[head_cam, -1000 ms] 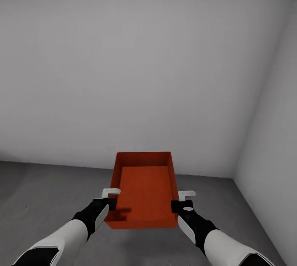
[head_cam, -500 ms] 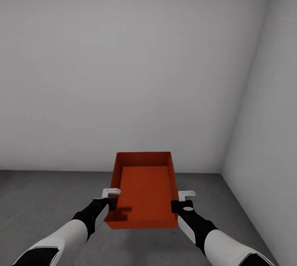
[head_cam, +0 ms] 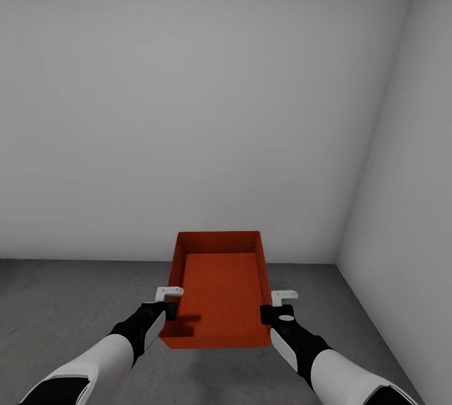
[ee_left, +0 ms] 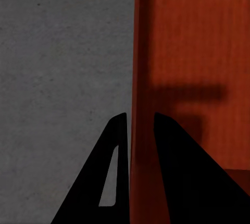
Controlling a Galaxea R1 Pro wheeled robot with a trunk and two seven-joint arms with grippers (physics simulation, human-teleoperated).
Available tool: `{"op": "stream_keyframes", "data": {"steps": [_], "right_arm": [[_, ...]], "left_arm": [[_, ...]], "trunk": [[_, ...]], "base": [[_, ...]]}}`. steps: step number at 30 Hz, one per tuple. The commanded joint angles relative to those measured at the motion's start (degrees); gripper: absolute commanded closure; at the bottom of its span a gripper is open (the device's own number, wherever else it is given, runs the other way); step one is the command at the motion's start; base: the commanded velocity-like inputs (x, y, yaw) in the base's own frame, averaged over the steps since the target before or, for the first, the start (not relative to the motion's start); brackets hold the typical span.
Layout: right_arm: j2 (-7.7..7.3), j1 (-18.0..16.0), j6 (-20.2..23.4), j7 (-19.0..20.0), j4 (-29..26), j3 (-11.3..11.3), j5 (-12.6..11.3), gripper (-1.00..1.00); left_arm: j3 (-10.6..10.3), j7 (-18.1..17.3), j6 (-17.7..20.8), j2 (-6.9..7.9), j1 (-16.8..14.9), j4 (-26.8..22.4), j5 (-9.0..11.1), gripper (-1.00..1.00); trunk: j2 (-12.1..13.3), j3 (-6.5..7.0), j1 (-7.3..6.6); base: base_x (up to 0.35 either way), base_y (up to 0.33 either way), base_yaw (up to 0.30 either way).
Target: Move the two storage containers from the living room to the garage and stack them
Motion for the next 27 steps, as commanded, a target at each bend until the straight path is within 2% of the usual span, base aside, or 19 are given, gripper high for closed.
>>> {"op": "stream_keyframes", "data": {"steps": [1,27], "right_arm": [[-0.07,-0.1,0.3,-0.2,-2.1,-0.6,0.1,1.00],[-0.07,-0.2,0.3,-0.3,-2.1,-0.6,0.1,1.00]], "left_arm": [[-0.1,0.3,0.4,0.78,0.0,0.0,-0.1,1.00],[-0.1,0.3,0.4,0.87,0.0,0.0,-0.2,1.00]], "trunk": [[-0.1,-0.13,0.03],[-0.1,-0.13,0.03]], "base": [[0.000,0.000,0.000],[0.000,0.000,0.000]]}}
